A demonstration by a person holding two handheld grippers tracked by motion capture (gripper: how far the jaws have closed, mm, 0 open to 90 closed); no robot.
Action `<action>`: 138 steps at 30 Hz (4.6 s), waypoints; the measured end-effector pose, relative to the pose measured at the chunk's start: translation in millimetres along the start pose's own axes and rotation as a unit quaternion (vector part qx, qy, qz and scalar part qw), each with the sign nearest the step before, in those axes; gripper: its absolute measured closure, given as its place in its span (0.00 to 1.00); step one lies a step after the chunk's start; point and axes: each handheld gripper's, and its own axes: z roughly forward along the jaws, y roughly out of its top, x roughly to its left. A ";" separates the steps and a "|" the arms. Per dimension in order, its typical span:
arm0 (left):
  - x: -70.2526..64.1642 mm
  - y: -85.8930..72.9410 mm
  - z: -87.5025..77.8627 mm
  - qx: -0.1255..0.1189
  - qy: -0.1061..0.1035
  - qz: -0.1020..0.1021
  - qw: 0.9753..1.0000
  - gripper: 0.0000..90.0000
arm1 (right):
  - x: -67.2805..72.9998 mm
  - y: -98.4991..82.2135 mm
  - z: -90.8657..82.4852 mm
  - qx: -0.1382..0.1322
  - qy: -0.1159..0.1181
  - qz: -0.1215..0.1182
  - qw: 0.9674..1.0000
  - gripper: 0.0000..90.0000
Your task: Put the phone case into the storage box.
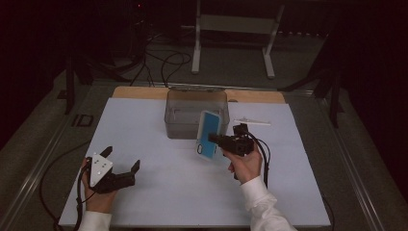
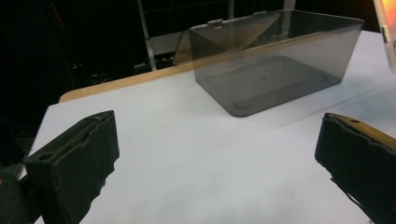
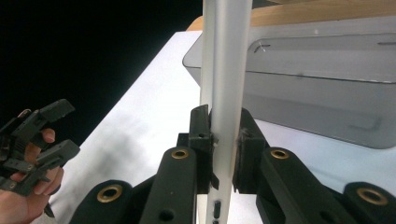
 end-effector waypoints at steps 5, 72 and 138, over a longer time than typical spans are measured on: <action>5.8 -4.4 -1.8 -0.004 0.005 -0.009 1.000 0.00 | 3.1 3.5 0.6 0.008 -0.004 -0.004 1.000 0.90; 7.0 -14.2 -5.0 -0.013 0.033 -0.018 0.999 0.00 | 3.5 83.6 20.2 0.151 -0.069 -0.013 0.986 0.90; 4.9 -14.5 -7.0 -0.017 0.038 -0.017 0.999 0.00 | -20.2 150.0 45.3 0.157 -0.151 0.025 0.976 0.90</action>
